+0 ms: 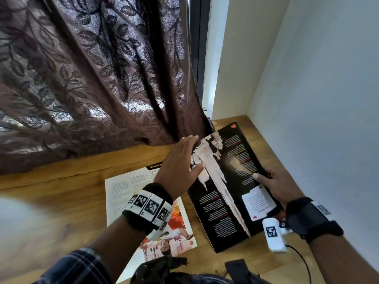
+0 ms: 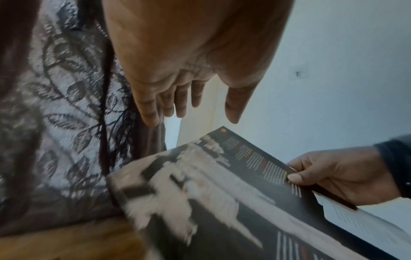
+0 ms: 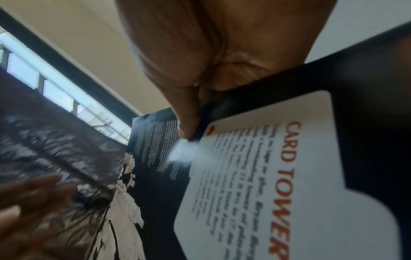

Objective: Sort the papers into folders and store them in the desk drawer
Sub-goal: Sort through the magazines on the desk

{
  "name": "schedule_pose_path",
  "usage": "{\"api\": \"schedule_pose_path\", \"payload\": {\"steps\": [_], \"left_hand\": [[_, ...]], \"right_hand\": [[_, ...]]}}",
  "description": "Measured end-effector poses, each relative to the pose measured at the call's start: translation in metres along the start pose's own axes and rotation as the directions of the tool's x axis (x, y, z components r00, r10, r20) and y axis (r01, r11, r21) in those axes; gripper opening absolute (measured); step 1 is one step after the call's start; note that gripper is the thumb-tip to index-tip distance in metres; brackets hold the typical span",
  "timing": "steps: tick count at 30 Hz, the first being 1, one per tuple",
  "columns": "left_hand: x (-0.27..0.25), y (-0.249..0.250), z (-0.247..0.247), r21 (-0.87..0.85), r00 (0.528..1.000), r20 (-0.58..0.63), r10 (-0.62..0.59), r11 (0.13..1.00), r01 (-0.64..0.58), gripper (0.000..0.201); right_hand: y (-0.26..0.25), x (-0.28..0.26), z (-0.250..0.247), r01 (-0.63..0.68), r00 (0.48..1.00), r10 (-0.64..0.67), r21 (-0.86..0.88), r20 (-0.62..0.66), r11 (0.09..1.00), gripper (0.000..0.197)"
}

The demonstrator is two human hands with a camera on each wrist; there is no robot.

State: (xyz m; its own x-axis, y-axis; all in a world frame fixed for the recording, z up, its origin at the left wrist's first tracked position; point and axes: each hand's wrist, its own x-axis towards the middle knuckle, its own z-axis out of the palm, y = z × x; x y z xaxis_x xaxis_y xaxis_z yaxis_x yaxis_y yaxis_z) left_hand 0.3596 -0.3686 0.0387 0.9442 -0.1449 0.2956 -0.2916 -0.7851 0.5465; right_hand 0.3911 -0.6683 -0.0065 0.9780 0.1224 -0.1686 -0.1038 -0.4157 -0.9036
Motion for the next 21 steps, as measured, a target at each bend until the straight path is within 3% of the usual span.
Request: {"api": "schedule_pose_path", "payload": {"steps": [3, 5, 7, 9, 12, 16, 18, 21], "left_hand": [[0.007, 0.014, -0.008, 0.108, 0.982, -0.009, 0.187, 0.977, -0.185, 0.075], [0.012, 0.018, -0.010, 0.249, 0.949, 0.055, 0.311, 0.916, -0.315, 0.079], [0.017, 0.020, -0.008, 0.434, 0.925, 0.156, 0.346, 0.818, -0.378, 0.083], [0.018, 0.021, -0.007, 0.535, 0.929, 0.236, 0.285, 0.760, -0.369, 0.083], [0.016, 0.012, -0.011, 0.523, 0.944, 0.304, 0.127, 0.806, -0.276, 0.069], [-0.007, -0.029, -0.034, 0.208, 0.961, 0.274, -0.026, 0.978, -0.033, 0.036], [-0.028, -0.060, -0.045, 0.034, 0.968, 0.199, -0.152, 0.988, 0.148, 0.028], [-0.064, -0.107, -0.055, -0.138, 0.928, 0.136, -0.346, 0.921, 0.364, 0.018]], "right_hand": [[-0.021, 0.006, 0.010, 0.122, 0.987, -0.099, -0.195, 0.126, 0.973, 0.012], [-0.041, 0.010, 0.022, 0.211, 0.964, -0.148, -0.293, 0.221, 0.933, 0.009], [-0.062, 0.015, 0.035, 0.323, 0.926, -0.204, -0.387, 0.319, 0.864, 0.011], [-0.080, 0.021, 0.049, 0.405, 0.894, -0.244, -0.443, 0.376, 0.800, 0.008], [-0.099, 0.025, 0.065, 0.465, 0.876, -0.305, -0.487, 0.374, 0.739, 0.007], [-0.104, 0.031, 0.064, 0.487, 0.856, -0.484, -0.593, 0.180, 0.641, 0.013], [-0.099, 0.033, 0.062, 0.413, 0.868, -0.497, -0.575, 0.013, 0.707, 0.024], [-0.085, 0.028, 0.072, 0.273, 0.933, -0.343, -0.409, -0.107, 0.871, 0.043]]}}
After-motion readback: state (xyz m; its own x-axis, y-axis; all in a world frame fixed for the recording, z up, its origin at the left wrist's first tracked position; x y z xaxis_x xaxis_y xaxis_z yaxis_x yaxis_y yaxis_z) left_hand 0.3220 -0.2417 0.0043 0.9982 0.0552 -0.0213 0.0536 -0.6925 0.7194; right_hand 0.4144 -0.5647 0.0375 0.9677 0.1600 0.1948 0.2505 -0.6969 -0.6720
